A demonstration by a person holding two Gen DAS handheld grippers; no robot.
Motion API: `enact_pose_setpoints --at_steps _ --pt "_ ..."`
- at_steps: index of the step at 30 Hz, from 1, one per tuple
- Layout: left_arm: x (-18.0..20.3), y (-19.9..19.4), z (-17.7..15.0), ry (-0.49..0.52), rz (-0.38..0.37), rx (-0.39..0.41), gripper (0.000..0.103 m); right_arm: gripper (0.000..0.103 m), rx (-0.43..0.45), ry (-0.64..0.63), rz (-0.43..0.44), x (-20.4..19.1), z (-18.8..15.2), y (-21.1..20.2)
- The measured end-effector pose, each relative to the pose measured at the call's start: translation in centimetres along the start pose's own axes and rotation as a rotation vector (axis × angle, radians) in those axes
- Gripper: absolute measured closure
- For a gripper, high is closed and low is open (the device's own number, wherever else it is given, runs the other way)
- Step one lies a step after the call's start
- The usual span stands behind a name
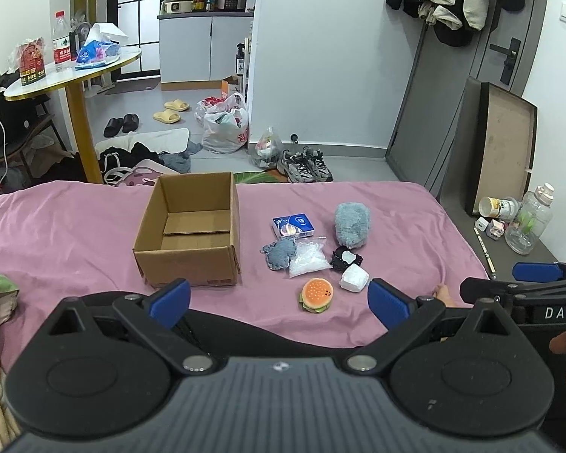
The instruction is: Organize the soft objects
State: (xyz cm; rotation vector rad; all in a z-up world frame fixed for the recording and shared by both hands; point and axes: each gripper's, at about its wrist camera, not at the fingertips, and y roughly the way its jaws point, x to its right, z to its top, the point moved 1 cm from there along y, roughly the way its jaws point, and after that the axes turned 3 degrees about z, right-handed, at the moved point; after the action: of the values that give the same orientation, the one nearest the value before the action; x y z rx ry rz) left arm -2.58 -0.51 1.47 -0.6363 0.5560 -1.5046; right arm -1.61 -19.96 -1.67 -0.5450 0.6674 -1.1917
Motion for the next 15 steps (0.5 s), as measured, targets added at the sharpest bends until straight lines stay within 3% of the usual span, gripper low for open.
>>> enact_pose_setpoints --at_steps 15 --pt "0.01 -0.23 0.04 0.002 0.0 0.002 0.003 0.0 0.004 0.001 -0.002 -0.01 -0.07 -0.15"
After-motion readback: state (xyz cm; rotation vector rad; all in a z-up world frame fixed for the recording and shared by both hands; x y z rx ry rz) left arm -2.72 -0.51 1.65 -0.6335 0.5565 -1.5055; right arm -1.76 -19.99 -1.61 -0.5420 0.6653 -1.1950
